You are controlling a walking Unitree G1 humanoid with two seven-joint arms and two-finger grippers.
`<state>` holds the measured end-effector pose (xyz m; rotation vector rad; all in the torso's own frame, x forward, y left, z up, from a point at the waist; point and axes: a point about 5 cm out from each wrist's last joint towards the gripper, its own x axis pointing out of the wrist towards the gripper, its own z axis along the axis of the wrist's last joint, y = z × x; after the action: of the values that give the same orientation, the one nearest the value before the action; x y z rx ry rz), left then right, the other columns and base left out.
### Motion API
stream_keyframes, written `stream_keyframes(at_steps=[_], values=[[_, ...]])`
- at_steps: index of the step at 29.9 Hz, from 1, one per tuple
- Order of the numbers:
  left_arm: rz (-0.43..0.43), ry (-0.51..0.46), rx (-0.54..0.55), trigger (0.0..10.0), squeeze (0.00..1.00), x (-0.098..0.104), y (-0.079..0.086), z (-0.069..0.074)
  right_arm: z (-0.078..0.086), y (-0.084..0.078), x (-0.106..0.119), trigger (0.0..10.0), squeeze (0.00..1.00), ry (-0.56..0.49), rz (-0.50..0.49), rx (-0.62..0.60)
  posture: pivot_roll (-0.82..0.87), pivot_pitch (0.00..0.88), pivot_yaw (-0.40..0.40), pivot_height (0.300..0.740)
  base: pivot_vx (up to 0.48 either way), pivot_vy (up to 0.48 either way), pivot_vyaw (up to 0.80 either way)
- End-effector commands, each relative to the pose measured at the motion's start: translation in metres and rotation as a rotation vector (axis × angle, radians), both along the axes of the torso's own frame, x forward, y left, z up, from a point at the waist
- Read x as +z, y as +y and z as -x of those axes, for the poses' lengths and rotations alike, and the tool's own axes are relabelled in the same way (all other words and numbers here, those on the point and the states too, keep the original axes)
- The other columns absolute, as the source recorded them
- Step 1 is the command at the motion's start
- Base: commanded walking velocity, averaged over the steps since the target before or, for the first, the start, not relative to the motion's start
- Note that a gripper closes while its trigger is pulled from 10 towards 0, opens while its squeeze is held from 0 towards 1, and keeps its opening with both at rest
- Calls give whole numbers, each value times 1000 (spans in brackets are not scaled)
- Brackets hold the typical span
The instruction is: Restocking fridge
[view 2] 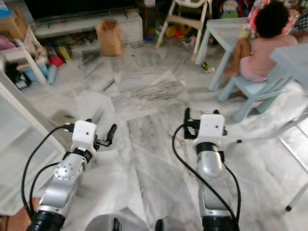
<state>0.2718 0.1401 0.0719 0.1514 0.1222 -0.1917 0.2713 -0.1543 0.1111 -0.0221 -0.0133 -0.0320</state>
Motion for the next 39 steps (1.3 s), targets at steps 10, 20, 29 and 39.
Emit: stream_keyframes(at_steps=[10, 20, 29, 39], values=[[15, -5, -13, 10000, 0, 1, -2, 0, 0, -12, -3, 10000, 0, 18, -23, -50, 52, 77, 35, 740, 421, -48, -373], [24, -13, -32, 10000, 0, 1, -5, -1, 0, -15, -7, 10000, 0, 22, -20, -52, 51, 79, 36, 740, 473, 0, -800], [39, -17, -1, 10000, 0, 1, 0, -3, -10, -20, 3, 10000, 0, 17, 33, -34, 23, 84, 69, 740, 469, 0, -800], [65, -35, 76, 10000, 0, 2, 9, -3, -17, -17, 12, 10000, 0, 12, 101, 42, 26, 61, 48, 740, 296, 0, -800]])
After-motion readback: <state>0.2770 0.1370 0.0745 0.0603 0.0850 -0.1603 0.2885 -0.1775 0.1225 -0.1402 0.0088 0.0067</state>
